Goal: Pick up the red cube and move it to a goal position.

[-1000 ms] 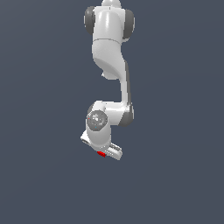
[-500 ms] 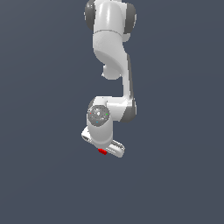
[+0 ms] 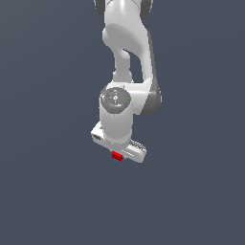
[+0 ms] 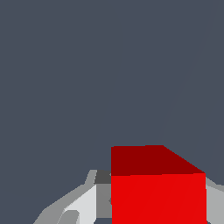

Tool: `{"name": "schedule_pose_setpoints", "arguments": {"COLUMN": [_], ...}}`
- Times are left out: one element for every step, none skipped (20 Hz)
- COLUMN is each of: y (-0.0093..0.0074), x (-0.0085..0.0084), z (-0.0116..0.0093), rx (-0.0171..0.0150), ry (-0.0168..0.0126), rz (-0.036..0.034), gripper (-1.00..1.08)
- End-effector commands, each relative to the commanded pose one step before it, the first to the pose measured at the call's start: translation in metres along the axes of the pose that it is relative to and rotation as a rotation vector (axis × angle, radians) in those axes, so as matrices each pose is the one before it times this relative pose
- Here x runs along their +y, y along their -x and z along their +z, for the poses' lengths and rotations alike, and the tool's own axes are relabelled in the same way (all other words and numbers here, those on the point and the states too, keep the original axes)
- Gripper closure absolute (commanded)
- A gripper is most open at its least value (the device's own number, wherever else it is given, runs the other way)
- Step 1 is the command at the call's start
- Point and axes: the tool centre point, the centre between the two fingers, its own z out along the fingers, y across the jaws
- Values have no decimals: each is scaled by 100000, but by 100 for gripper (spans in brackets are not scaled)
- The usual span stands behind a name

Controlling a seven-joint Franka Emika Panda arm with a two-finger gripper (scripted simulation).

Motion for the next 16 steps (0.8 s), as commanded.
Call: {"name": "schedule_pose_setpoints", "arguments": {"y": [517,202,199,197,194,193,187,183,180,175,171,166,160,154,146,134], "x": [-612,-255,-255,-255,-255,-252,-253,-253,-253,-252,-252,-251,-251,-250,-246,-232], "z": [-2928,-1140,-1137,-1136,-1133,-1136,-1119,-1114,-1107,-1098,-1088,-1076,-1063,-1049,-1022,-956], "rx": [78,0,0,0,0,42,0,0,0,0,0,0,0,0,0,0], "ry": [-49,0,0,0,0,51,0,0,0,0,0,0,0,0,0,0], "rz": [44,0,0,0,0,21,0,0,0,0,0,0,0,0,0,0], "gripper": [108,108,108,108,108,108,108,108,108,108,108,108,108,108,108,108]}}
